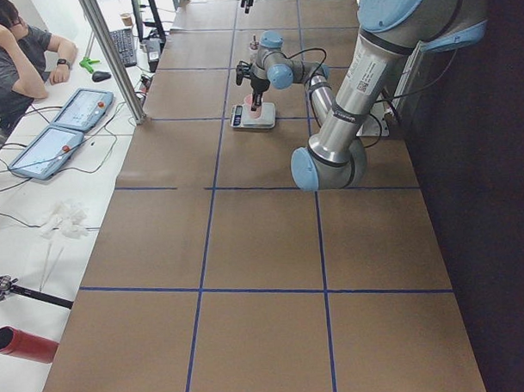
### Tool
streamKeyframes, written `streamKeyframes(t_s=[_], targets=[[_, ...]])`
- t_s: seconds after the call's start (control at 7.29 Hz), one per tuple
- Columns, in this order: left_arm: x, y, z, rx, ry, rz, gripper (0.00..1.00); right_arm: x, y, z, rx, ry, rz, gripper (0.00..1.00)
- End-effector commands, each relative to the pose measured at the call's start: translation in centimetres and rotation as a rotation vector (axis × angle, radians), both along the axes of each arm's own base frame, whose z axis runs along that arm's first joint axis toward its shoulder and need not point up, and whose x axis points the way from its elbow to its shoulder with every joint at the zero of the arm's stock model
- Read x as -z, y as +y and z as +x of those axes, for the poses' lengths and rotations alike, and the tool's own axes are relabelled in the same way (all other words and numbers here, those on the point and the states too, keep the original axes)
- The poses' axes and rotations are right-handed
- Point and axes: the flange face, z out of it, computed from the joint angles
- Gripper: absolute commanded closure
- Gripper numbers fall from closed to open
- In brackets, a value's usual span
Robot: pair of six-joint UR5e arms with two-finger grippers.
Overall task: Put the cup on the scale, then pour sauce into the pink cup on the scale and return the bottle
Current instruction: 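Carry the pink cup with the left gripper onto the scale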
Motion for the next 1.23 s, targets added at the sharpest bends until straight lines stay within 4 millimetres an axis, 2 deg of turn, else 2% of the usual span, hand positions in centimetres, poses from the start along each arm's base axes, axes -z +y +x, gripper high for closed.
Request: streamKeyframes(t_s=[0.0,0.27,0.41,0.55,0.69,0.82,0.96,1.1], targets=[[1.2,-0.7,2.4,-0.007,-0.001,-0.001,0.96,0.0,0.0,0.0,0.001,-0.001,0.000,0.00],[1.0,-0.4,2.8,-0.013,-0.003,0.000,0.72,0.0,0.0,0.0,0.000,0.000,0.000,0.00],[1.1,-0.1,3.0,-0.020,0.000,0.003,0.67,0.0,0.0,0.0,0.000,0.000,0.000,0.00],[0.9,0.1,3.4,-0.025,0.007,0.007,0.67,0.0,0.0,0.0,-0.001,0.001,0.000,0.00],[0.8,0.1,3.3,-0.026,0.007,0.008,0.61,0.0,0.0,0.0,-0.001,0.001,0.000,0.00],[0.9,0.2,3.0,-0.030,0.008,0.013,0.48,0.0,0.0,0.0,-0.001,0.001,0.000,0.00],[1.3,0.2,2.1,-0.027,0.013,0.023,0.41,0.0,0.0,0.0,-0.001,0.001,0.000,0.00],[0.4,-0.3,-0.1,-0.015,0.011,0.036,0.20,0.1,0.0,0.0,0.000,0.000,0.002,0.00]])
